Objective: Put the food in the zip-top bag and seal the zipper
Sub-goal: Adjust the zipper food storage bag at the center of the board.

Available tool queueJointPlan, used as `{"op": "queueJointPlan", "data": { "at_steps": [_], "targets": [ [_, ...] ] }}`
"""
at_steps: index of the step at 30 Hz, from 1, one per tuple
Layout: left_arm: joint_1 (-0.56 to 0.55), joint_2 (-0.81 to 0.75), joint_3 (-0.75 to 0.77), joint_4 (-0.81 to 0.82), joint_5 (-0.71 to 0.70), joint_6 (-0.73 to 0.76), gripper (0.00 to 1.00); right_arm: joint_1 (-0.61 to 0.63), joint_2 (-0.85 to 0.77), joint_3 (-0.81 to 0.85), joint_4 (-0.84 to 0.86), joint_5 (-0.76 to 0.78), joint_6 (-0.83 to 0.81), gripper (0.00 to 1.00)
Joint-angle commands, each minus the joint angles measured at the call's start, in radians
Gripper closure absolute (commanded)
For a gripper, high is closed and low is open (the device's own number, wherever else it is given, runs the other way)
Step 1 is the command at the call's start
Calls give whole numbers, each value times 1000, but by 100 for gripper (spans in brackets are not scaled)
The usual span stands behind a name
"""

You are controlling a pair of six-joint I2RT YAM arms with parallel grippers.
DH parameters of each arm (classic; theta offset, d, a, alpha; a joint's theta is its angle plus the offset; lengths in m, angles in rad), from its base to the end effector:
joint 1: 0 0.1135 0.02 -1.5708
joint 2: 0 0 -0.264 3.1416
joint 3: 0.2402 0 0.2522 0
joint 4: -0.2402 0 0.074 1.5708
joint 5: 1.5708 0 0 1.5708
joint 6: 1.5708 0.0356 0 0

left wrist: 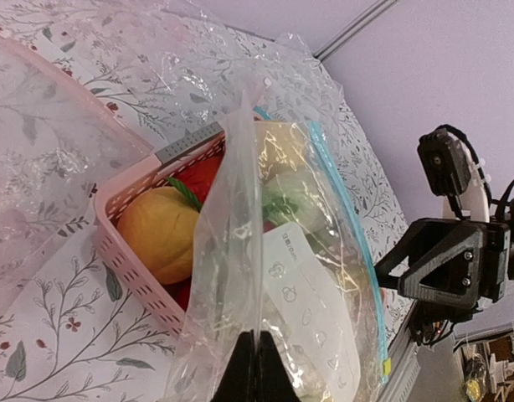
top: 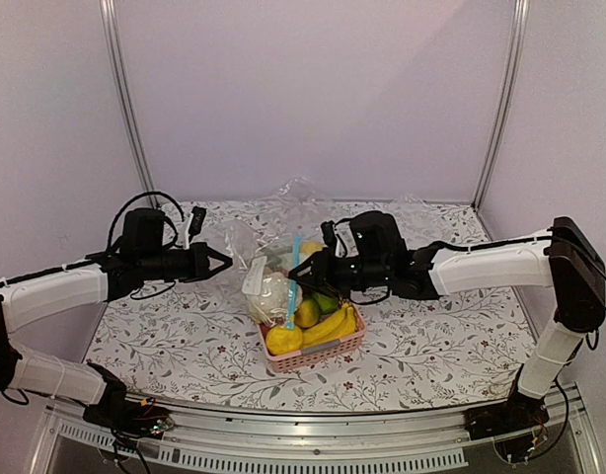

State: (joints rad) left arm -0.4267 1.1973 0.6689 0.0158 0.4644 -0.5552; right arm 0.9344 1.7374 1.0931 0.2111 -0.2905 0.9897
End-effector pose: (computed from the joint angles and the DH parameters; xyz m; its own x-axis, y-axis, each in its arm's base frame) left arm 0.2280 -0.1212 0.2357 -0.7618 -0.1714 -0.6248 0.3811 0.6614 -0.6460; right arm 0.2258 0.3228 0.2293 -0.9102 0.1159 -0.3977 -0.2993 0.4800 0.8247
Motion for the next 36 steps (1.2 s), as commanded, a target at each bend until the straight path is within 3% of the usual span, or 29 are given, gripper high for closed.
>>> {"op": "queueJointPlan", "data": {
  "at_steps": [1,28,31,36],
  "targets": [
    [12,14,-25,27,16,-13,100,-6,25,32,32,-9,12,73],
    [11,63,-57,104,47,-48,100,-5,132,145,79,-72,33,94],
    [12,63,-48,66,15,-25,100,-5,126,145,90,-81,34,100],
    [12,49,-31,-39,-103,49,100,-5,58,109,98,-76,10,99]
  ]
}}
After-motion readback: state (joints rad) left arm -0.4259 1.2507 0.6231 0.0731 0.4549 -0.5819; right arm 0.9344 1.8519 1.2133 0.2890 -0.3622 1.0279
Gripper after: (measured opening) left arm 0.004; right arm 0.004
